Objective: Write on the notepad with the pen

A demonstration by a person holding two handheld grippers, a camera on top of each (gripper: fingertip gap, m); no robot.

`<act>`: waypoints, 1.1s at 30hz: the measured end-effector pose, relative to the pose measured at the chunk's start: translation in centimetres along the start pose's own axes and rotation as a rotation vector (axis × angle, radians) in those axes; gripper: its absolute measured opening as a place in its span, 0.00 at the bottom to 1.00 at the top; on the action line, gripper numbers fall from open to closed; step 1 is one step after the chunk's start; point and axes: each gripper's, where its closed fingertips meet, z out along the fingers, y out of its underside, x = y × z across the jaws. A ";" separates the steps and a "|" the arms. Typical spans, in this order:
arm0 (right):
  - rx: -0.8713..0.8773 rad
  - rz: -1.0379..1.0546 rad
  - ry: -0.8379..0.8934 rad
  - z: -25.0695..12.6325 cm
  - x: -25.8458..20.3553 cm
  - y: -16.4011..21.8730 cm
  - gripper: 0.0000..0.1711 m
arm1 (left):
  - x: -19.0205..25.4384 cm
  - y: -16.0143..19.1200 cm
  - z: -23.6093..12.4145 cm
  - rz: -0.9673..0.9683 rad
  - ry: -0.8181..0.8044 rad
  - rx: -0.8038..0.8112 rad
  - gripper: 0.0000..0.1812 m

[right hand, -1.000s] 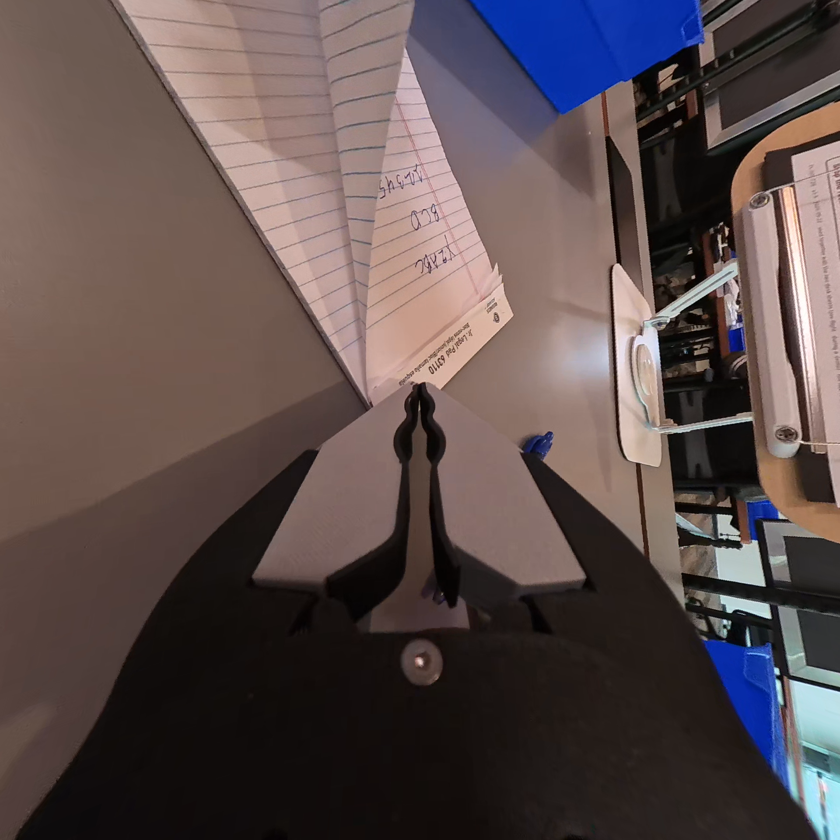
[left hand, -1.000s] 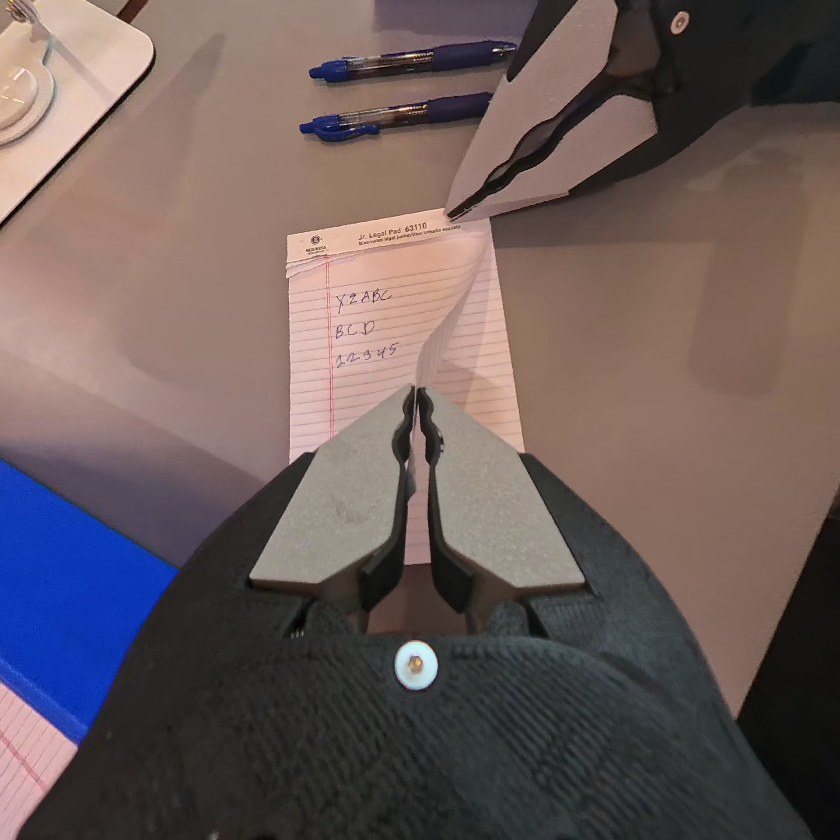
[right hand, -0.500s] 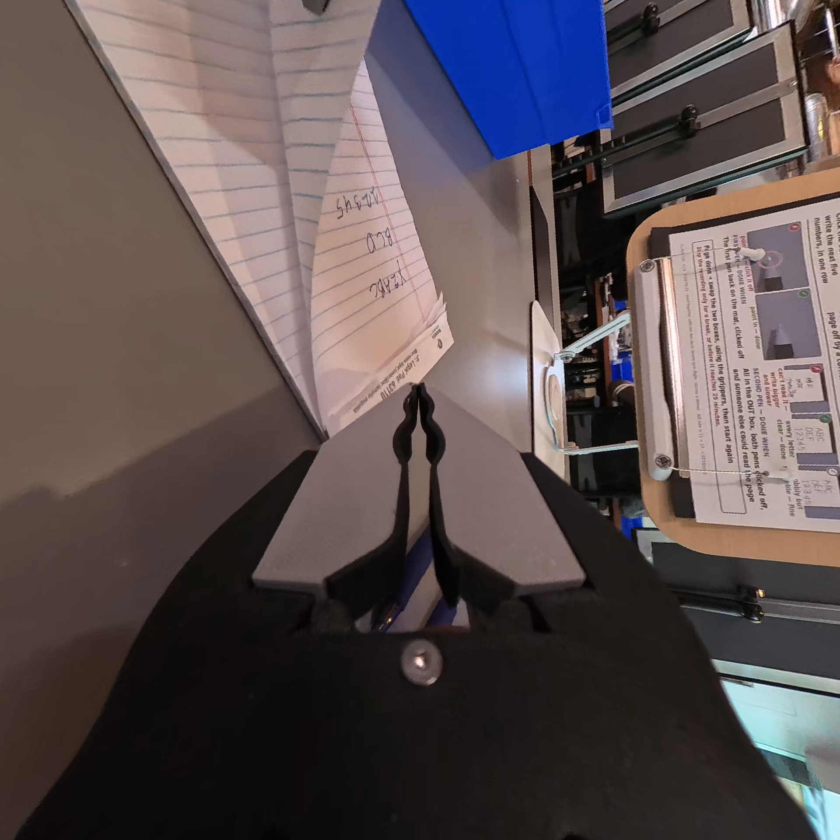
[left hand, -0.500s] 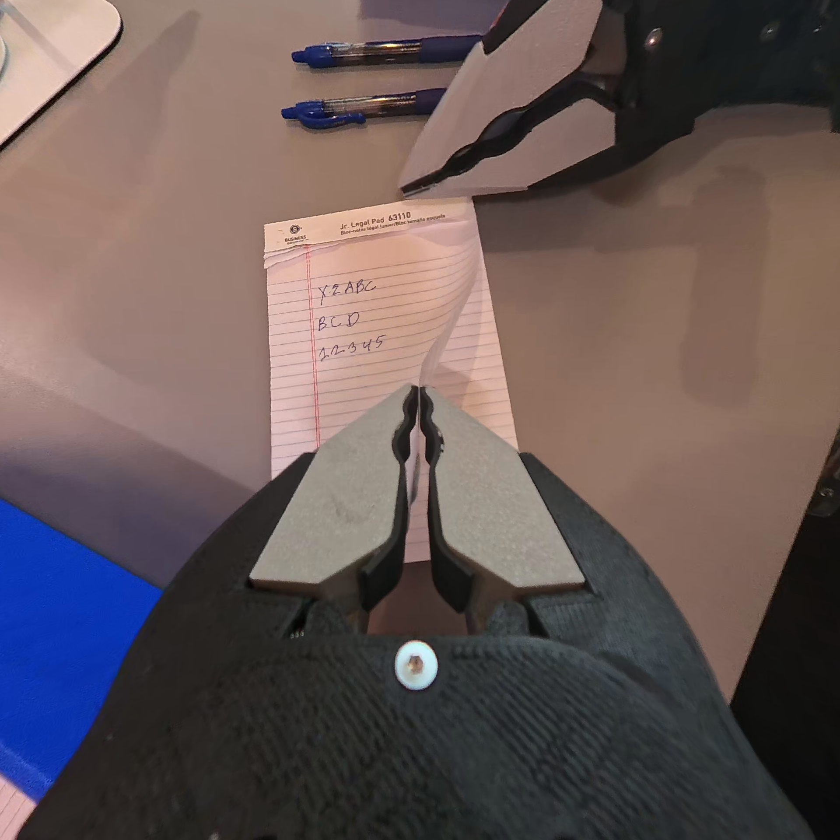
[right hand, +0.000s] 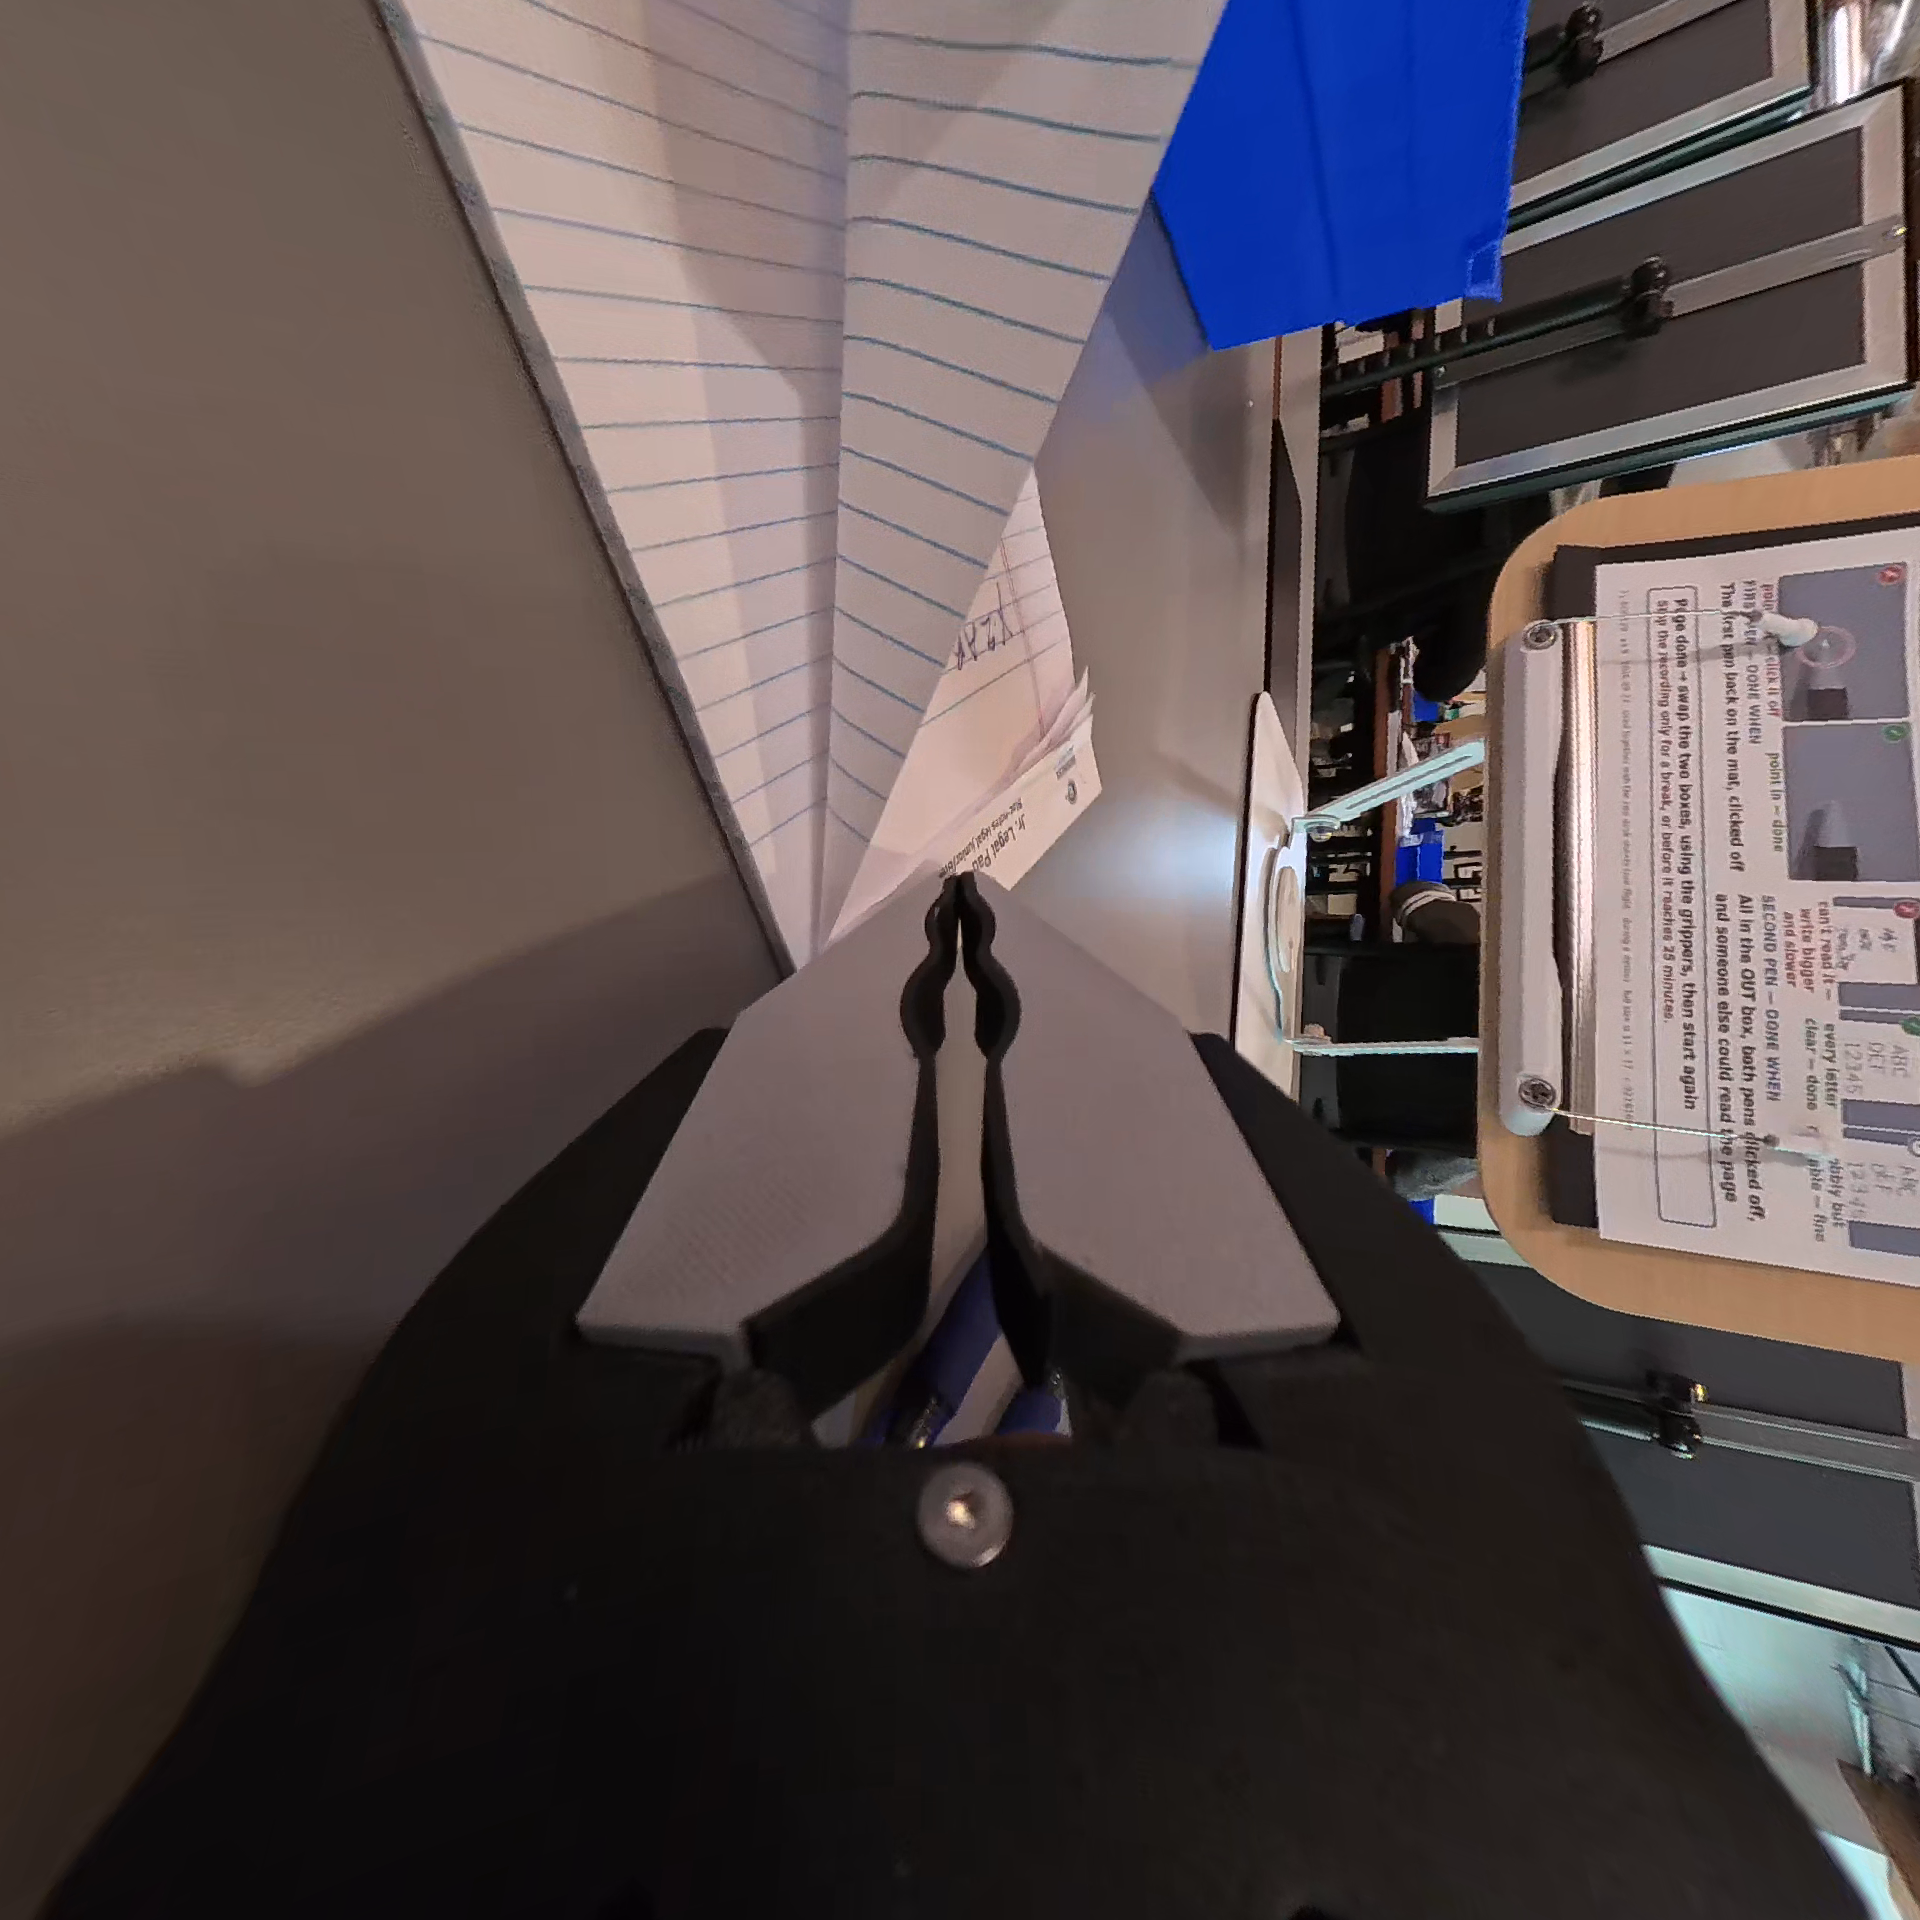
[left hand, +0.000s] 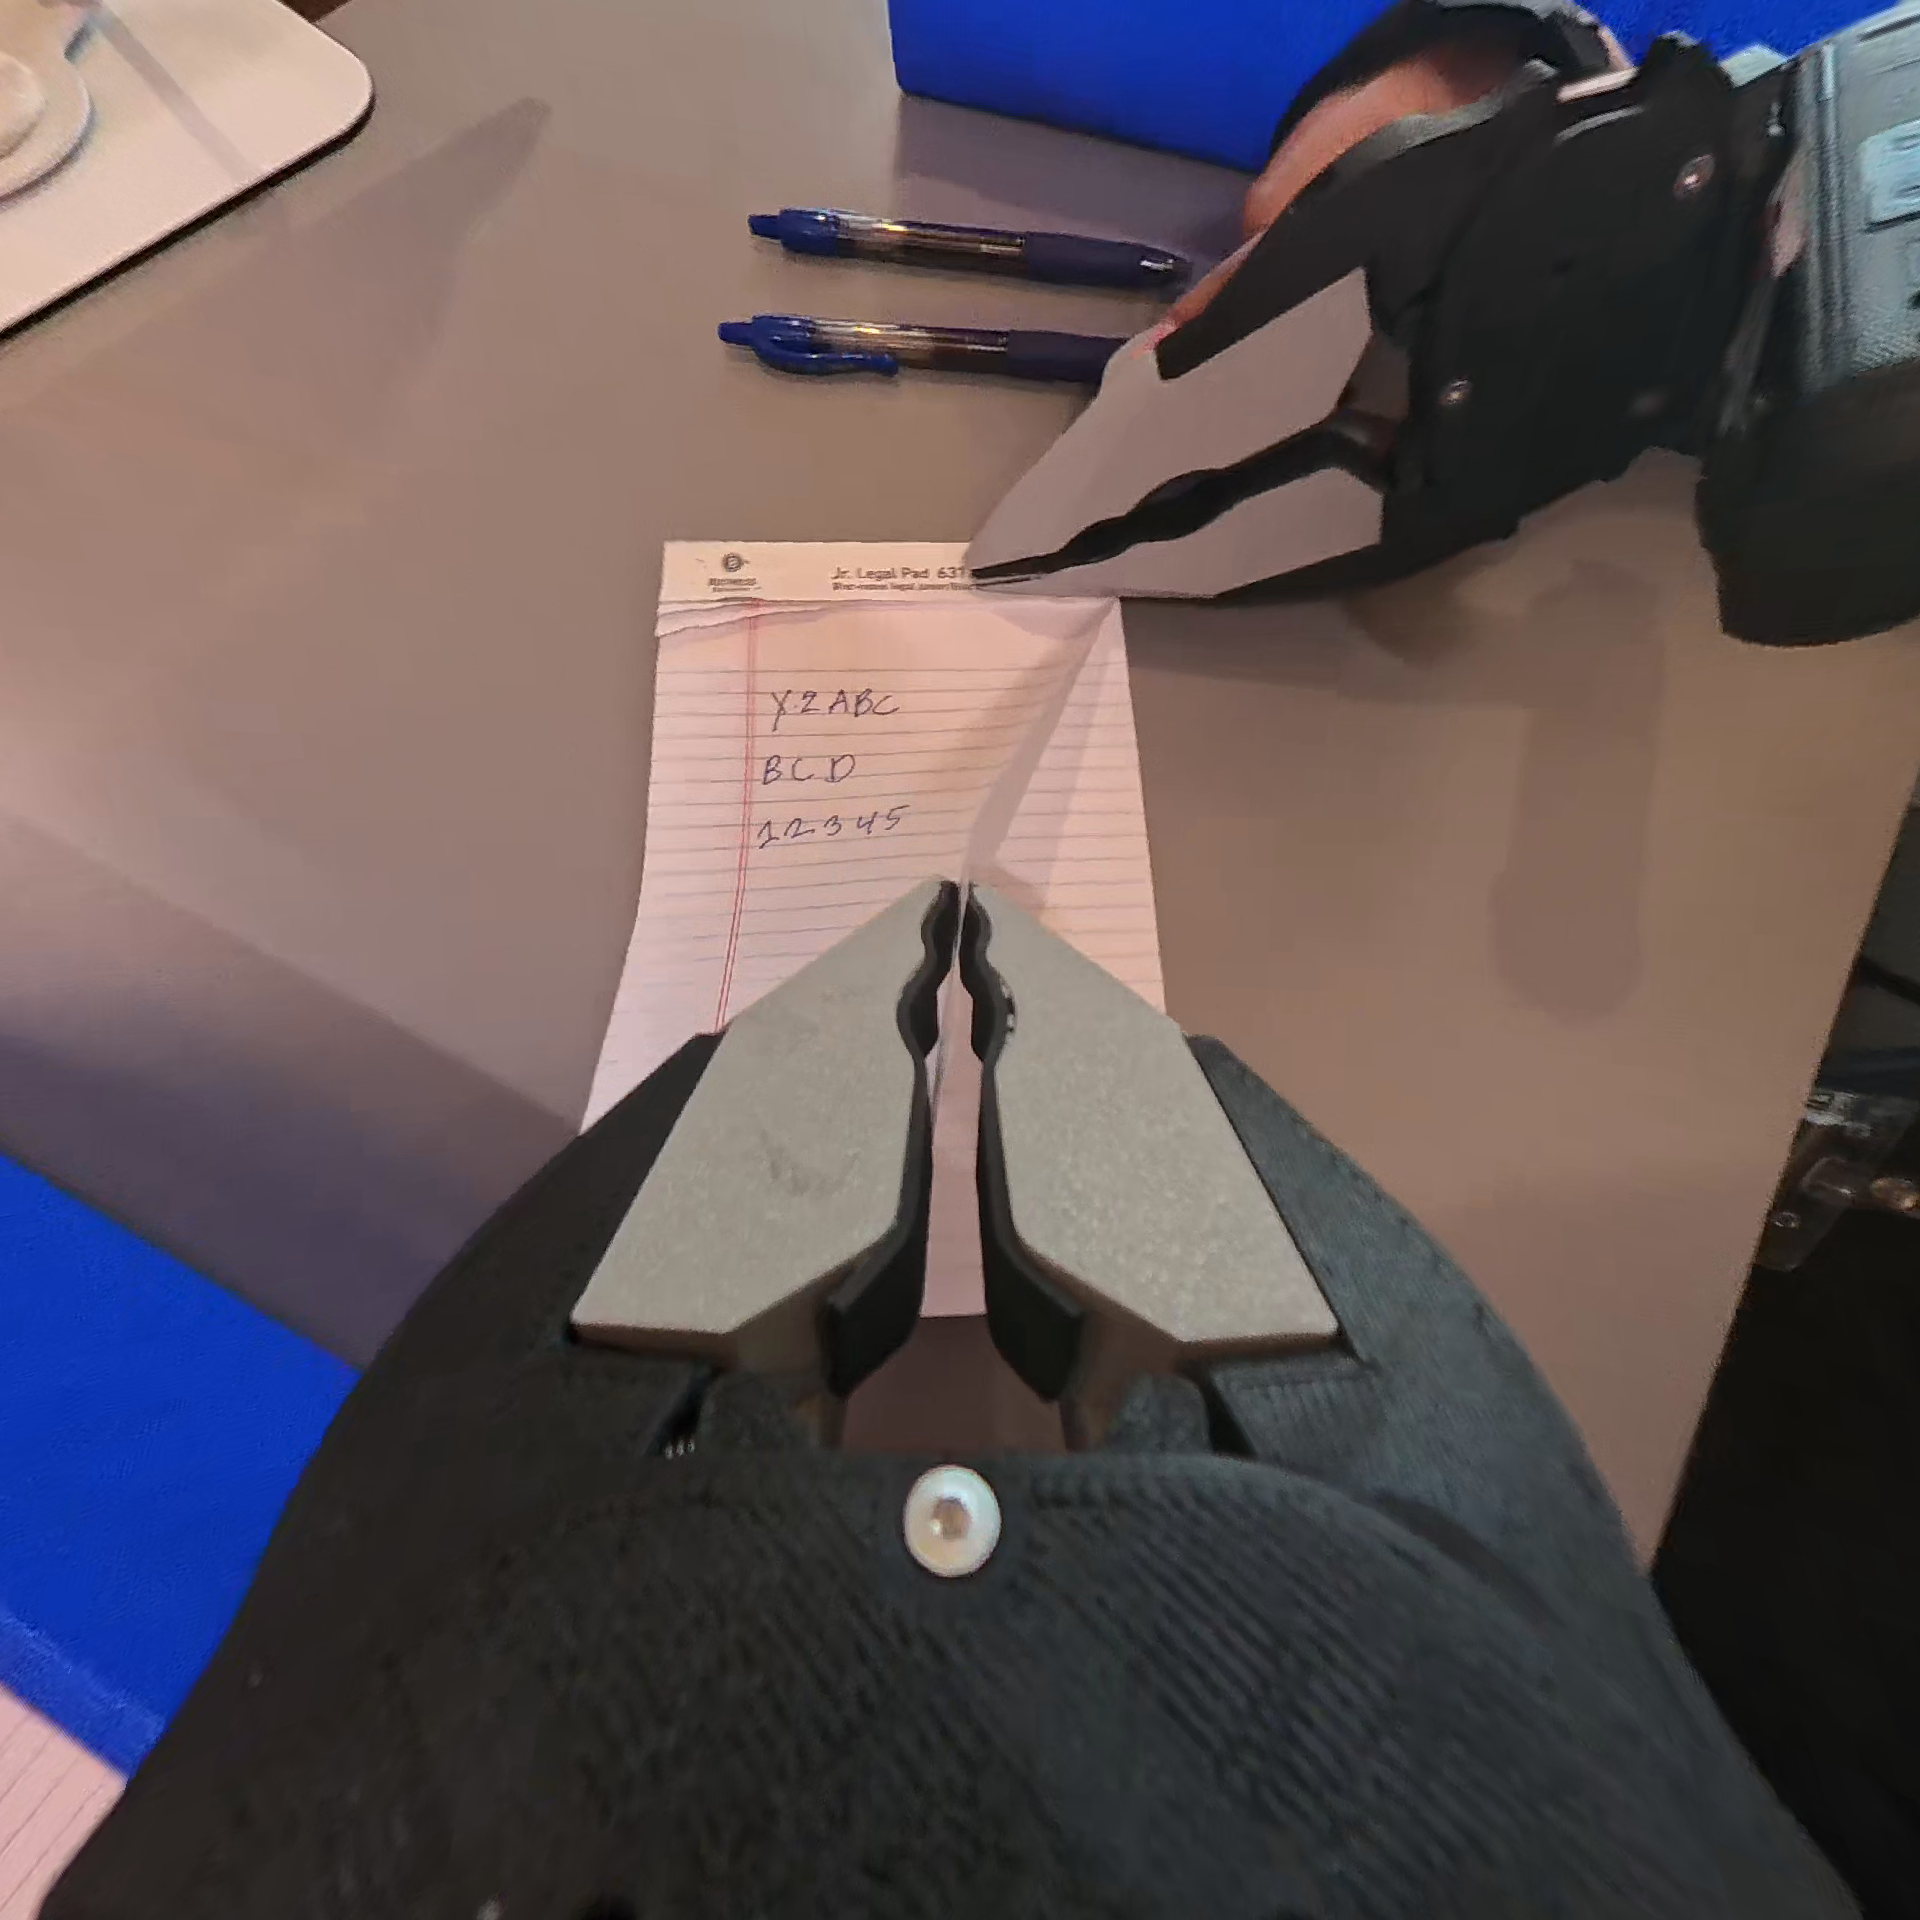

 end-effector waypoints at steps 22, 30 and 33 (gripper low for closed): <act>0.018 0.072 -0.018 -0.1 -0.1 0.1 0.00 | -0.3 -0.4 -0.4 -0.028 0.010 0.035 0.00; 0.017 0.078 -0.019 -0.1 -0.2 0.1 0.00 | -0.5 -0.7 -0.4 -0.031 -0.001 0.036 0.00; 0.016 0.072 -0.017 -0.1 -0.2 0.1 0.00 | -0.6 -1.1 -0.5 -0.020 -0.013 0.057 0.00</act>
